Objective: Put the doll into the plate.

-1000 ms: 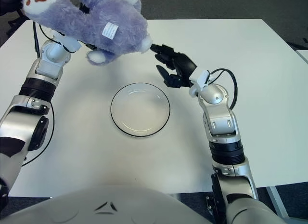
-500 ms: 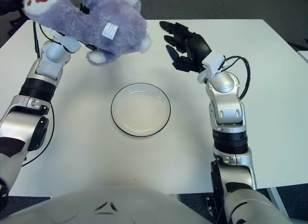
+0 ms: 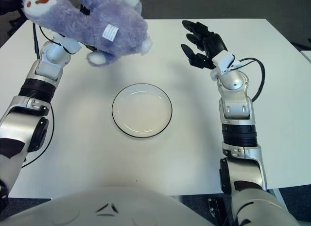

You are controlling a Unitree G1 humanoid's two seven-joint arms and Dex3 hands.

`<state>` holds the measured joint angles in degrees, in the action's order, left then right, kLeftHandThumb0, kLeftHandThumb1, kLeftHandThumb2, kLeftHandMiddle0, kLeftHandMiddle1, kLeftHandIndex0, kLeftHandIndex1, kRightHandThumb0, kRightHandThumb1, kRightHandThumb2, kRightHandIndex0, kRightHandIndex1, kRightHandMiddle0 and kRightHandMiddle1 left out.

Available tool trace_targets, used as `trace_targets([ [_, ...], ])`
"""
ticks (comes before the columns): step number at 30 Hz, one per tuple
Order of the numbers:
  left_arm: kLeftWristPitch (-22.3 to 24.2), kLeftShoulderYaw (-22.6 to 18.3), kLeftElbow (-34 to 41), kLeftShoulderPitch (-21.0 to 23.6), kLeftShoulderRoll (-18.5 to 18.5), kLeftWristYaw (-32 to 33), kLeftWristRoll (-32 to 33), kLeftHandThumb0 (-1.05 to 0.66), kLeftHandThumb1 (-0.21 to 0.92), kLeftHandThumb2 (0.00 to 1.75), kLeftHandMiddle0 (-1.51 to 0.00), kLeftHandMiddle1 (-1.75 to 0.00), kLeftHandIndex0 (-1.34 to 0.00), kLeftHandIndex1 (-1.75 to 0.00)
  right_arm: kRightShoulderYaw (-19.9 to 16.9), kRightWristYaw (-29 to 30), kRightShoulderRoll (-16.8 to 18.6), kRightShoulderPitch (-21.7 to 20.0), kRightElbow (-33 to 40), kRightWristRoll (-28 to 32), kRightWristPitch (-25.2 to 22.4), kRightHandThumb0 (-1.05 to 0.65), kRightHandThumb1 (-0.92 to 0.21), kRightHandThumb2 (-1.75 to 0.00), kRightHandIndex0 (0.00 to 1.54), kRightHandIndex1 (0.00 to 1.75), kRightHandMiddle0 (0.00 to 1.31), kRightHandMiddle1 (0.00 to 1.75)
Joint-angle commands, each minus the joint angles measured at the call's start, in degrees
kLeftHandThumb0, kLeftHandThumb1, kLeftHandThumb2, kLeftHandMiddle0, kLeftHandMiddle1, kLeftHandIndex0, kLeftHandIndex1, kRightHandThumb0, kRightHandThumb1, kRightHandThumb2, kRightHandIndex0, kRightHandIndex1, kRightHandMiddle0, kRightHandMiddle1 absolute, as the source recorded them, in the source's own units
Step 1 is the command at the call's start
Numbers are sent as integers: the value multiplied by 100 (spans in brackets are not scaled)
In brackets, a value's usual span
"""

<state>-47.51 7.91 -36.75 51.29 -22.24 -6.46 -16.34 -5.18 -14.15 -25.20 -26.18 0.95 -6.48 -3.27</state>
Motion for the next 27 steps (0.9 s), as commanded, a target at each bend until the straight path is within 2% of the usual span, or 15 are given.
trace_targets([
  [1, -66, -29, -49, 45, -20, -175, 158, 0, 23, 140, -70, -167, -46, -175, -1, 116, -119, -124, -164, -159, 105, -54, -92, -51, 43, 1, 36, 11],
  [5, 86, 14, -18, -41, 79, -733, 672, 0, 23, 141, -70, -168, -46, -175, -32, 256, -227, -249, -603, -311, 239, -56, -92, -53, 43, 1, 35, 11],
  [12, 423, 1, 176, -172, 181, -1307, 1098, 0, 23, 141, -70, -168, -46, -175, -19, 493, -189, -359, -806, -421, 282, -57, -92, -53, 44, 1, 35, 12],
  [17, 522, -39, 255, -212, 216, -1446, 1153, 0, 23, 141, -70, -168, -46, -175, -2, 589, -187, -381, -840, -476, 271, -56, -92, -52, 44, 1, 36, 12],
  [21, 489, 22, 179, -290, 319, -1625, 1216, 0, 23, 141, -70, -168, -46, -175, 27, 863, -241, -568, -1063, -749, 95, -57, -92, -53, 45, 1, 36, 12],
  [27, 516, 27, 181, -335, 419, -1821, 1280, 0, 23, 141, -70, -168, -46, -175, 24, 908, -277, -715, -1262, -818, 70, -58, -92, -53, 47, 2, 36, 13],
])
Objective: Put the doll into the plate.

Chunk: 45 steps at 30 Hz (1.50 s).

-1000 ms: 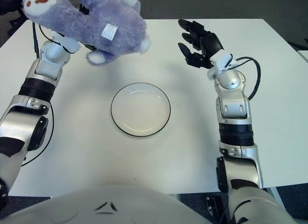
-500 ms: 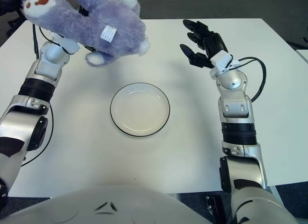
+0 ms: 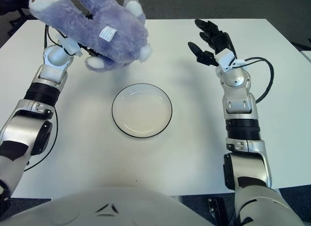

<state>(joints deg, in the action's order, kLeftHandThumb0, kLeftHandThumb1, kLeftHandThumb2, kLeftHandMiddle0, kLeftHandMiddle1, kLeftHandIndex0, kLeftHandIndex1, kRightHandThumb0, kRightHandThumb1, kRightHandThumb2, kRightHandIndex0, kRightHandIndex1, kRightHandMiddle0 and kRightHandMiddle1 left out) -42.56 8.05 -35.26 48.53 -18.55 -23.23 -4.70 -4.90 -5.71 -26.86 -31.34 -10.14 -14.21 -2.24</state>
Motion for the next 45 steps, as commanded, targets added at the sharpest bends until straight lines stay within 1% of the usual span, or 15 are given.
trace_targets([
  [1, 24, 17, 33, -68, 67, -173, 124, 0, 23, 141, -70, -168, -46, -175, -6, 65, -117, -222, -182, -52, -33, -58, -92, -54, 47, 2, 36, 13],
  [4, 25, -4, 35, -75, 88, -215, 123, 0, 23, 141, -70, -168, -46, -175, -7, 67, -118, -241, -214, -58, -20, -59, -92, -54, 47, 2, 36, 14],
  [13, -104, 117, -33, -175, 293, -359, 41, 0, 23, 140, -69, -168, -45, -175, 26, 208, -151, -393, -450, -165, 15, -59, -92, -54, 49, 2, 37, 14],
  [20, -652, 269, -339, -105, 301, -291, -281, 0, 24, 140, -69, -169, -45, -175, 37, 247, -164, -434, -538, -171, 37, -60, -92, -54, 50, 2, 37, 15],
  [25, -874, 376, -484, -62, 261, -314, -475, 0, 24, 140, -67, -170, -45, -175, 47, 270, -170, -443, -565, -178, 39, -60, -92, -55, 50, 2, 37, 16],
  [37, -945, 568, -412, -67, 230, -301, -824, 0, 26, 139, -65, -172, -44, -175, 58, 294, -164, -447, -563, -209, 17, -61, -92, -56, 52, 2, 38, 17],
  [45, -962, 684, -388, -107, 278, -355, -858, 0, 27, 138, -64, -173, -44, -175, 51, 299, -144, -450, -548, -236, -24, -61, -92, -56, 52, 2, 38, 17],
])
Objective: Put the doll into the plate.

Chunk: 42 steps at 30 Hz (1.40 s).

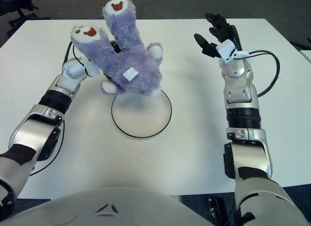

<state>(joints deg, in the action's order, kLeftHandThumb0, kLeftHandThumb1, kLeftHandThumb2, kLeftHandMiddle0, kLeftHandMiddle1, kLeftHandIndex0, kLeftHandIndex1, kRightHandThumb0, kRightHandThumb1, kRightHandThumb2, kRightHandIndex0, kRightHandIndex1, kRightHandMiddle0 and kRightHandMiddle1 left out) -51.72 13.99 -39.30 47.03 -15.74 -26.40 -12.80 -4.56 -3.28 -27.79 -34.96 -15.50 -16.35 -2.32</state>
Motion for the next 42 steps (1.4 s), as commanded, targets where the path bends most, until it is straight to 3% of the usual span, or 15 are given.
trace_targets([
  [1, -62, 109, 2, 44, 6, -59, -40, 0, 27, 138, -63, -173, -44, -175, 15, 55, -52, -87, -14, -21, -19, -61, -92, -56, 52, 2, 38, 18],
  [33, -587, 573, -477, 129, 120, -275, -180, 0, 30, 134, -59, -175, -41, -175, 3, 7, -135, -122, -164, -11, -13, -63, -92, -56, 52, 1, 35, 19],
  [37, -541, 712, -294, 144, -23, -403, -389, 0, 44, 110, -54, -151, -45, -175, -3, -5, -152, -123, -181, -2, -11, -63, -92, -56, 52, 1, 34, 20],
  [40, -471, 773, -199, 157, -97, -497, -406, -1, 58, 85, -50, -143, -43, -166, 0, -4, -155, -125, -183, 0, -15, -63, -92, -56, 52, 1, 34, 20],
  [42, -450, 788, -174, 151, -107, -496, -398, -1, 62, 79, -49, -142, -43, -163, 1, -3, -156, -125, -184, 1, -14, -63, -92, -56, 52, 1, 34, 20],
])
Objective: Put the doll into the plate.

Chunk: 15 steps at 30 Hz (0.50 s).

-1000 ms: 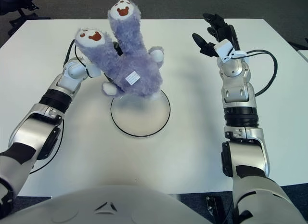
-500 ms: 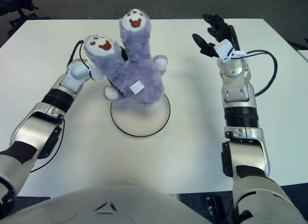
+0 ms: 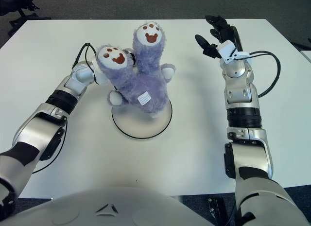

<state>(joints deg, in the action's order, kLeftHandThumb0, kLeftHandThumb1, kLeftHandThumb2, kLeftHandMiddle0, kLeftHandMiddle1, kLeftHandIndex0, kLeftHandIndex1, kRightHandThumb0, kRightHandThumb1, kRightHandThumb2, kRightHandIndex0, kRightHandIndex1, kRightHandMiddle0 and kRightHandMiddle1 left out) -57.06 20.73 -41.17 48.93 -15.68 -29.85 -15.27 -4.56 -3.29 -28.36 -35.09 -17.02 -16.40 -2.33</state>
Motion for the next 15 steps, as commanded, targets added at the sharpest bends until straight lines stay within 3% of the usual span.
trace_targets([
  [1, 94, 119, 26, -41, -118, -152, -146, -1, 63, 77, -49, -141, -43, -162, 1, -3, -99, -112, -32, 6, -13, -63, -92, -56, 52, 1, 34, 20],
  [5, 165, 163, 109, -28, -177, -246, -122, -1, 65, 73, -49, -140, -42, -161, 1, -2, -101, -116, -37, 4, -17, -63, -92, -56, 52, 1, 34, 20],
  [6, 286, 238, 226, 49, -283, -537, -35, -1, 71, 65, -48, -141, -41, -157, 3, 7, -106, -122, -61, -7, -26, -63, -92, -56, 52, 1, 34, 20],
  [8, 423, 329, 366, 143, -409, -898, 90, -29, 83, 40, -46, -109, -37, -97, 7, 20, -114, -132, -104, -21, -28, -64, -92, -57, 52, 0, 33, 20],
  [10, 467, 344, 424, 150, -434, -1009, 155, -40, 88, 31, -47, -94, -39, -71, 10, 25, -116, -137, -125, -25, -20, -65, -92, -57, 51, 0, 33, 20],
  [11, 489, 342, 450, 143, -438, -1044, 179, -43, 89, 28, -47, -88, -39, -60, 11, 26, -117, -138, -130, -25, -17, -65, -92, -57, 51, 0, 33, 20],
  [15, 560, 329, 527, 120, -446, -1140, 236, -49, 91, 24, -48, -80, -41, -46, 14, 28, -119, -142, -140, -23, -10, -65, -92, -57, 51, 0, 33, 20],
])
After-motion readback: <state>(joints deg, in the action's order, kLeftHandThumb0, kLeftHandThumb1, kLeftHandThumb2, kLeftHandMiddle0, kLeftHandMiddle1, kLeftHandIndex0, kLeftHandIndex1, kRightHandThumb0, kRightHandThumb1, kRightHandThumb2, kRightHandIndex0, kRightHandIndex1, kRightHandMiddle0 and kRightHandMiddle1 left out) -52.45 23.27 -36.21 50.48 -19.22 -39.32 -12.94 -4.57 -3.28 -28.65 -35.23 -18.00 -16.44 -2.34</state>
